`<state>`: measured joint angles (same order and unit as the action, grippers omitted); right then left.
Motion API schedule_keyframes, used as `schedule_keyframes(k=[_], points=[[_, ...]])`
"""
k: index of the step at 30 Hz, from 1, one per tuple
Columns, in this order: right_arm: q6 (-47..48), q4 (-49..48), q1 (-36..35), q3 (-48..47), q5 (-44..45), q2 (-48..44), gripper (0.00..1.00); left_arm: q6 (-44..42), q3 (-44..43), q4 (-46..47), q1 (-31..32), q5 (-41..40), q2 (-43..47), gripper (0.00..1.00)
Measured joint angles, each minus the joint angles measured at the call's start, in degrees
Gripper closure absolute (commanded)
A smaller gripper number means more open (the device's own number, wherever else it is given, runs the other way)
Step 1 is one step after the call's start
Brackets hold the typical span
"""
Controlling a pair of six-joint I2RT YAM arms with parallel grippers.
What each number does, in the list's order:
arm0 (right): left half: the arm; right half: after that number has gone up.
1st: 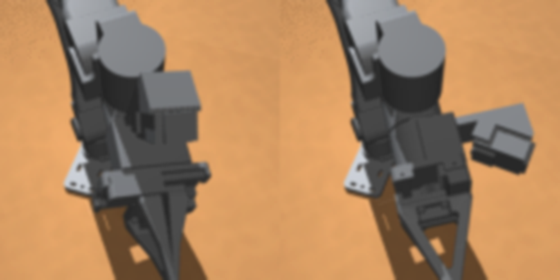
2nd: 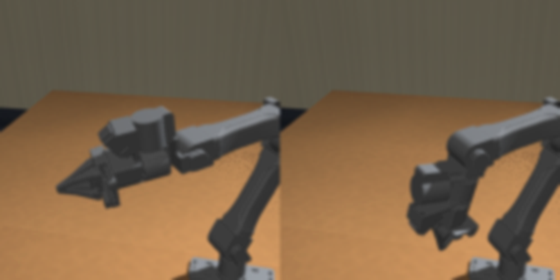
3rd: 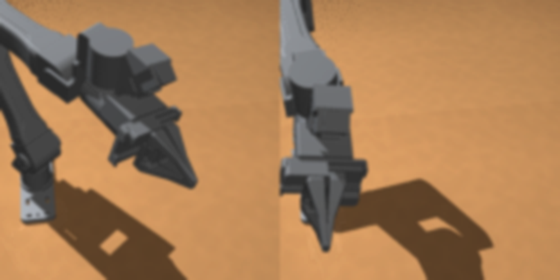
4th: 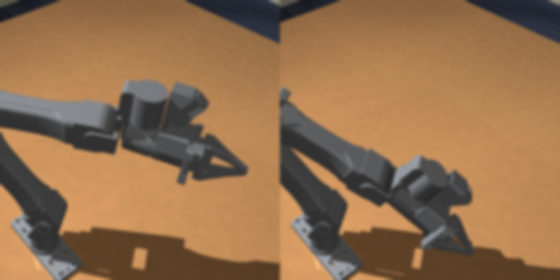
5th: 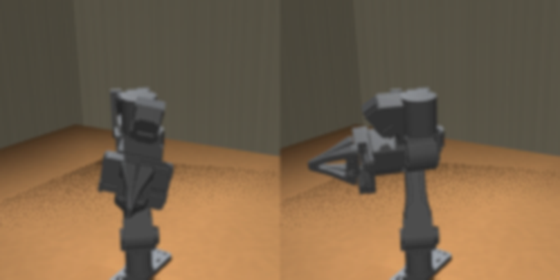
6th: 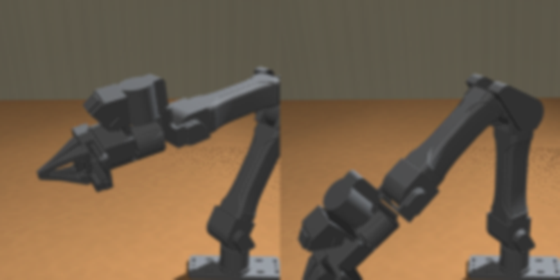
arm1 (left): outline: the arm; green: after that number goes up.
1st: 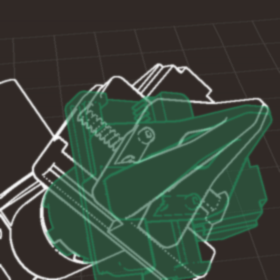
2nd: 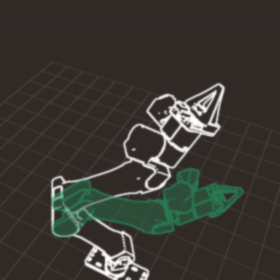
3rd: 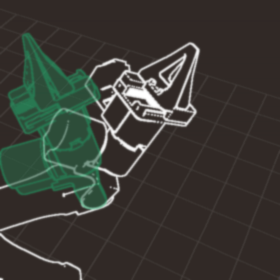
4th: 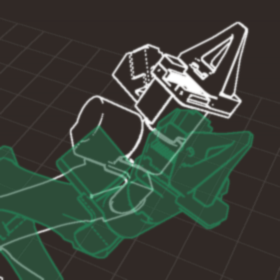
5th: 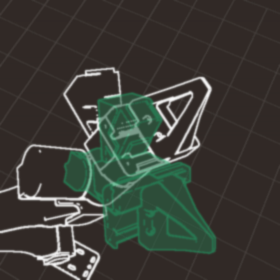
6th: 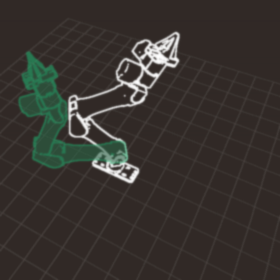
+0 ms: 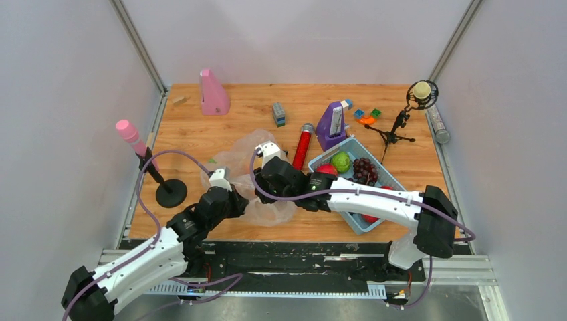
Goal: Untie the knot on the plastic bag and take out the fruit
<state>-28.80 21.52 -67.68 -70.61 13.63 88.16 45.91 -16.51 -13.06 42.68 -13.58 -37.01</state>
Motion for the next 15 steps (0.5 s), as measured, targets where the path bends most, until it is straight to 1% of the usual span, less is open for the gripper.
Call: schedule_keyframes(k=[5,9,11,15], points=[[-1.0,0.4,0.1,-0.2,-2.5,3.5,0.83,0.2,0.0,0.0,0.0,-0.5,0.8,1.00],[-3.7,-0.4,-0.5,3.1,-1.6,3.7,0.83,0.2,0.0,0.1,0.0,-0.5,0.2,1.00],[-4.8,-1.6,-0.7,4.9,-0.1,4.1,0.83,0.2,0.0,0.2,0.0,-0.5,-0.4,1.00],[-6.5,-4.5,-0.7,6.1,6.3,7.8,0.83,0.2,0.0,0.7,0.0,-0.5,-1.8,1.00]])
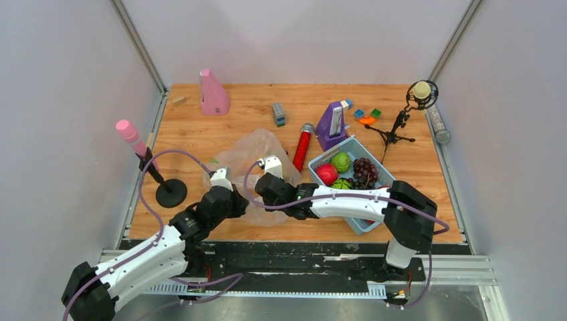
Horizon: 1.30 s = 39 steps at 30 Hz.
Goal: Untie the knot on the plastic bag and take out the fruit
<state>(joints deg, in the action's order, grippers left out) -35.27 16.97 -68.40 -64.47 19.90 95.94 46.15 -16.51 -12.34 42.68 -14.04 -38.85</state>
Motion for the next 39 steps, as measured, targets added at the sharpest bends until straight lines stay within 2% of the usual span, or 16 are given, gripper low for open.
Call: schedule_keyframes(k=[7,13,16,27,39], points=[[0.7,-3.0,3.1,-3.5,6.4,5.4,0.83,0.0,0.0,0.4,0.0,0.0,-0.3,1.00],[3.1,-4.9,6.9,-7.6,7.1,7.0,0.78,0.0,0.0,0.7,0.0,0.0,-0.2,1.00],[4.4,-5.3,8.1,-8.4,6.7,7.6,0.72,0.0,0.3,1.1,0.0,0.0,-0.2,1.00],[9.0,-5.6,9.1,-10.4,-1.5,11.9,0.36,0.0,1.2,1.6,0.0,0.0,-0.3,1.00],[10.0,-4.0,9.1,-15.6,-2.3,17.4,0.21,0.0,2.6,1.9,0.0,0.0,0.4,1.00]])
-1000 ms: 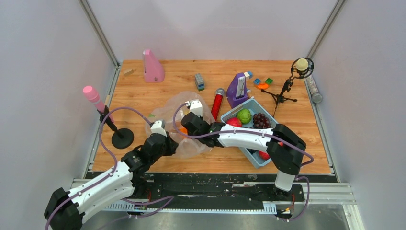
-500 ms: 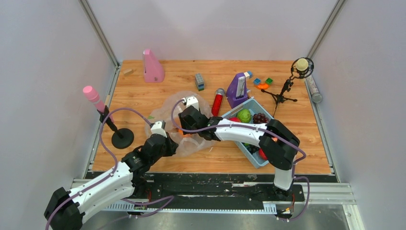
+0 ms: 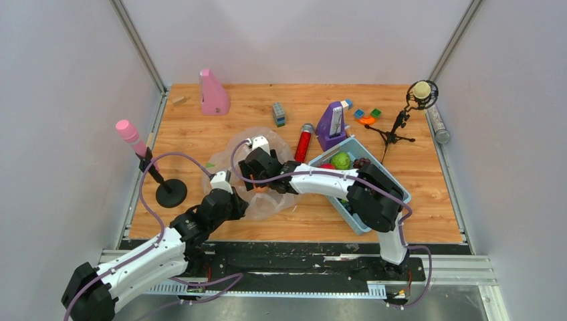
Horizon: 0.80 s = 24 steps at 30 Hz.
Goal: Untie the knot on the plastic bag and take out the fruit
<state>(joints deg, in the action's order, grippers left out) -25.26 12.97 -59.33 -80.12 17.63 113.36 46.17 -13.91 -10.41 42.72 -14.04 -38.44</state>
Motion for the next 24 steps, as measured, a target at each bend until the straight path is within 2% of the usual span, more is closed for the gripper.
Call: schedule_keyframes(k=[13,24], points=[[-0.2,5.4,0.0,-5.9,0.2,4.4,0.13,0.0,0.2,0.0,0.0,0.0,0.4,1.00],[-0.6,10.8,0.0,-9.6,-1.3,7.5,0.12,0.0,0.7,0.0,0.0,0.0,1.5,1.00]])
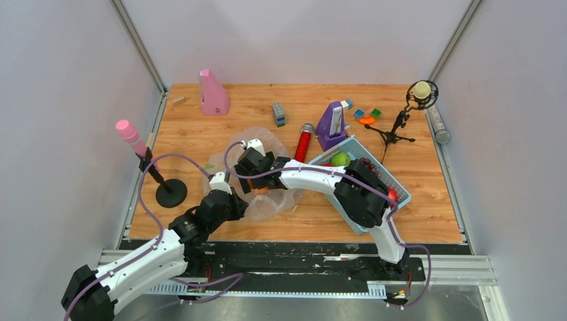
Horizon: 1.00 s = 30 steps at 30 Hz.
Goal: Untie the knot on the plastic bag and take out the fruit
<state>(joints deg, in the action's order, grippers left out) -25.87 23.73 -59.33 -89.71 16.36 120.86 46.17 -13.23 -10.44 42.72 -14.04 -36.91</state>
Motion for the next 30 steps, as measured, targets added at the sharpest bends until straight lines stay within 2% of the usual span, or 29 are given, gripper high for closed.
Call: schedule_keyframes(k=[2,6,7,15,30], points=[[-0.2,0.9,0.0,0.0,-0.2,0.0,0.14,0.0,0.1,0.0,0.0,0.0,0.3,1.00],[-0.6,1.4,0.0,0.0,-0.4,0.0,0.30,0.0,0.2,-0.1,0.0,0.0,0.7,1.00],[-0.8,1.4,0.0,0.0,-0.4,0.0,0.31,0.0,0.2,-0.2,0.0,0.0,0.8,1.00],[-0.7,4.1,-0.2,0.0,0.0,-2.2,0.32,0.2,0.2,-0.9,0.0,0.0,1.7,1.00],[-1.1,4.9,-2.0,1.9,-5.0,-22.3,0.33,0.2,0.2,-1.8,0.0,-0.4,1.9,1.00]])
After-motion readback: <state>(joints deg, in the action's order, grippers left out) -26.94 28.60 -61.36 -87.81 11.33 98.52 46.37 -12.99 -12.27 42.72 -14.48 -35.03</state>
